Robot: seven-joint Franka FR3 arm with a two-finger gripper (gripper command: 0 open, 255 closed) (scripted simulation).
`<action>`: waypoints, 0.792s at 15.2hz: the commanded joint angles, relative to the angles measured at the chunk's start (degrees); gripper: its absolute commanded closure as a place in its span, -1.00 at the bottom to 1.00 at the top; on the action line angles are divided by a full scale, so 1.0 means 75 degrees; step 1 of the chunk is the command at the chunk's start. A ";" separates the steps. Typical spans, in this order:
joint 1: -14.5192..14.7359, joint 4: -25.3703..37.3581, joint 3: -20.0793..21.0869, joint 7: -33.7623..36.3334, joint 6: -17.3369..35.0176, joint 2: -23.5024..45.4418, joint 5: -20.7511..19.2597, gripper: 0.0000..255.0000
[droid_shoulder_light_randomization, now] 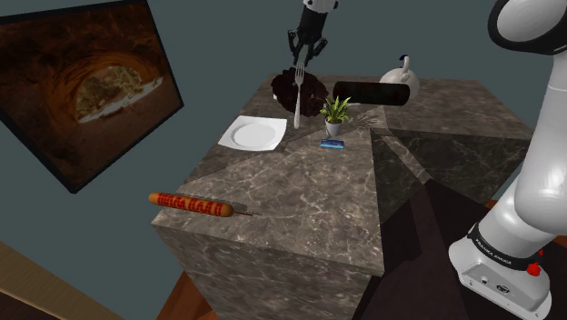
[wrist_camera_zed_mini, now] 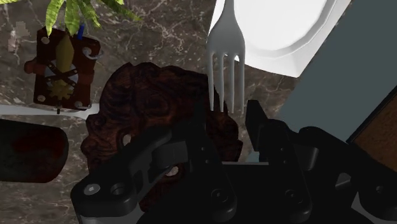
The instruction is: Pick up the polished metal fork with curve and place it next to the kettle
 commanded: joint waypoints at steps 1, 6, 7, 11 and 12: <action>-0.0177 -0.0382 -0.0072 -0.0275 0.0037 -0.0305 0.0088 1.00; -0.0661 -0.1392 -0.0328 -0.1099 0.0154 -0.1065 0.0326 1.00; -0.0753 -0.1553 -0.0391 -0.1267 0.0158 -0.1192 0.0370 1.00; -0.1119 -0.2080 -0.0658 -0.1949 0.0125 -0.1623 0.0526 1.00; -0.1209 -0.2185 -0.0731 -0.2121 0.0105 -0.1712 0.0561 1.00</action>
